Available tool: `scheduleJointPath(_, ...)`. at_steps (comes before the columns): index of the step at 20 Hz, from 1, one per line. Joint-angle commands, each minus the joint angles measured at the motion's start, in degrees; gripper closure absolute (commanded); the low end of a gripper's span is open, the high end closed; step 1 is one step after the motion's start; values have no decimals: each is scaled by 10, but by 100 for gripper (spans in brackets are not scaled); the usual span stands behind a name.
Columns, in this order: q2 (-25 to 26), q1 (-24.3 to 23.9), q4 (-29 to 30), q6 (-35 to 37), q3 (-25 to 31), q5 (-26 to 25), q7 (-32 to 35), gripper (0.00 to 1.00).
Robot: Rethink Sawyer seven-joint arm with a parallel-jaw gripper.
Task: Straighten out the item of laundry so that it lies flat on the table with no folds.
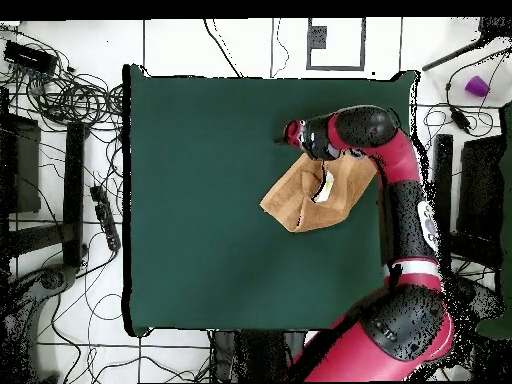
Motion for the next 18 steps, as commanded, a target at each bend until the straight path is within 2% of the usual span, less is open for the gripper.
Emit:
scheduleJointPath(1,-110,15,93,47,-128,-20,123,100)
scheduleJointPath(6,-208,64,82,171,-199,-63,96,100)
scheduleJointPath(9,-251,69,107,177,-218,-76,58,100)
scheduleJointPath(12,-275,72,96,228,-226,-84,21,100)
scheduleJointPath(14,-280,71,96,234,-228,-81,20,100)
scheduleJointPath(18,-283,84,170,132,-242,-64,82,100)
